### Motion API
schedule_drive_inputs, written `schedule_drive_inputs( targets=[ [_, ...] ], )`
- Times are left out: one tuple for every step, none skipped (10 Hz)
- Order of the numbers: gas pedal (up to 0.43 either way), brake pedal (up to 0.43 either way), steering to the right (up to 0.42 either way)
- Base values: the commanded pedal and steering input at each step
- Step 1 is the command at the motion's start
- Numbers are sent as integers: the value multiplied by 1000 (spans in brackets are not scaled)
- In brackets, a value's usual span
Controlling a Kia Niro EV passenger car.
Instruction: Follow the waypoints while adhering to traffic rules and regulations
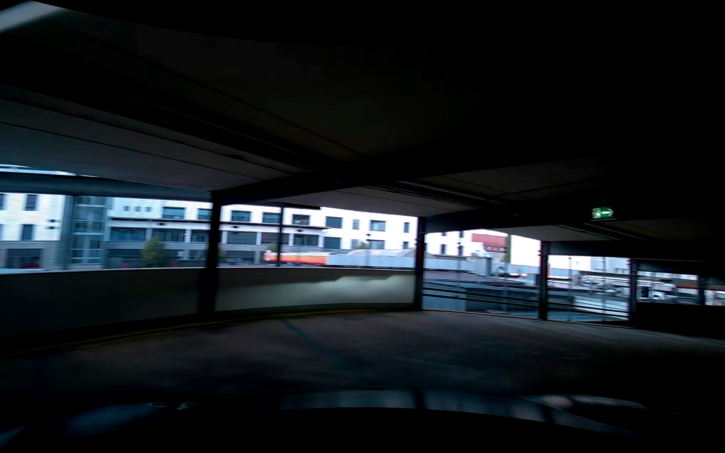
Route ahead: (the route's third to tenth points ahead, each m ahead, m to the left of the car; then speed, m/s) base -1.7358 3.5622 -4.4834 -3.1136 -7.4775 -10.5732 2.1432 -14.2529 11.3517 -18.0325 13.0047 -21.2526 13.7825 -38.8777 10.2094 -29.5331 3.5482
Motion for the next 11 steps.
schedule_drive_inputs(
  targets=[
    [47,0,578],
    [59,0,569],
    [67,0,557],
    [67,0,549],
    [67,0,542],
    [67,0,532],
    [67,0,524],
    [79,0,518],
    [79,0,510],
    [79,0,503],
    [79,0,498]
  ],
)
